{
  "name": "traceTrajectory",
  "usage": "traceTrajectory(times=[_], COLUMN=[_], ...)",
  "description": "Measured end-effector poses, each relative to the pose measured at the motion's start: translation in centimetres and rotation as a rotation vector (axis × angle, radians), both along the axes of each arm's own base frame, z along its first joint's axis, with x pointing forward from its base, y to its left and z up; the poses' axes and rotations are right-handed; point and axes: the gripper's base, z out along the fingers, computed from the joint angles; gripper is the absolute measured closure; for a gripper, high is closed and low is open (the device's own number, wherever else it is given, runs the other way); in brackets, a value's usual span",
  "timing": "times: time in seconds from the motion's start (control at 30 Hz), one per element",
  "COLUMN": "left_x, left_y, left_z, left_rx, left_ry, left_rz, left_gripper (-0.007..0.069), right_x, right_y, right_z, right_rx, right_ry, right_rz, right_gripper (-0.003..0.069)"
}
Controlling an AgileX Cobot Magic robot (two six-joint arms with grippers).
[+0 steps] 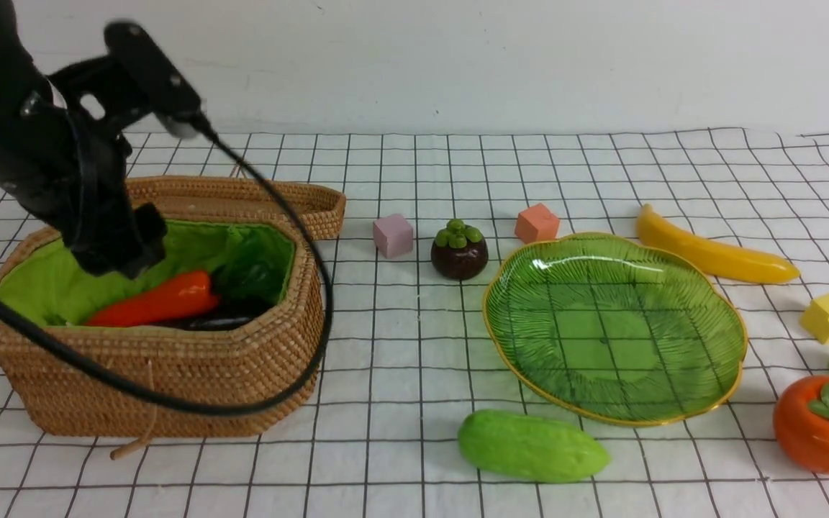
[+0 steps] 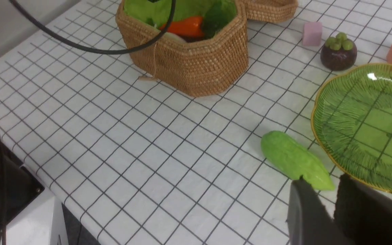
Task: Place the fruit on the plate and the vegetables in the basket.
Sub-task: Use the right arm to grab a mangosteen and put it into the right plate
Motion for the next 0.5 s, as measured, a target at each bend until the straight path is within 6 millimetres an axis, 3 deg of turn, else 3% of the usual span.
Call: traceTrajectory(times=[0.13, 0.2, 0.23, 0.33, 0.37, 0.43, 0.5], left_x=[-3.5, -8.1, -8.7, -12.8, -15.4, -17.6, -20.0], left_y=[-2.2, -2.8, -2.6, -1.3, 0.0, 1.3, 2.6], left_z=[3.5, 6.6, 7.0, 7.9, 7.5, 6.9, 5.0], left_rx=[-0.194, -0.403, -0.419, -0.547, -0.604, -0.659, -0.719], left_ry=[-0.108, -0.144, -0.151, -0.156, -0.168, -0.200, -0.236], left_rz=[0.018, 0.063, 0.066, 0.112, 0.133, 0.135, 0.122], left_gripper=[0.0397, 0.0610, 0.0617, 0.0638, 0.0638, 0.0638, 0.0638], right_x=[2.7, 5.7, 6.0, 9.6, 12.0, 14.1, 16.8], right_y=[1.3, 2.6, 2.7, 4.4, 5.5, 6.4, 7.6], right_z=[0.3, 0.7, 0.8, 1.1, 0.9, 0.5, -0.2], right_rx=[-0.009, -0.028, -0.030, -0.055, -0.076, -0.094, -0.112], right_ry=[0.074, 0.137, 0.141, 0.210, 0.259, 0.297, 0.339], right_rz=[-0.006, -0.007, -0.006, -0.001, 0.005, 0.009, 0.009], right_gripper=[0.0497, 0.0497, 0.0497, 0.0501, 0.0517, 0.0538, 0.0566])
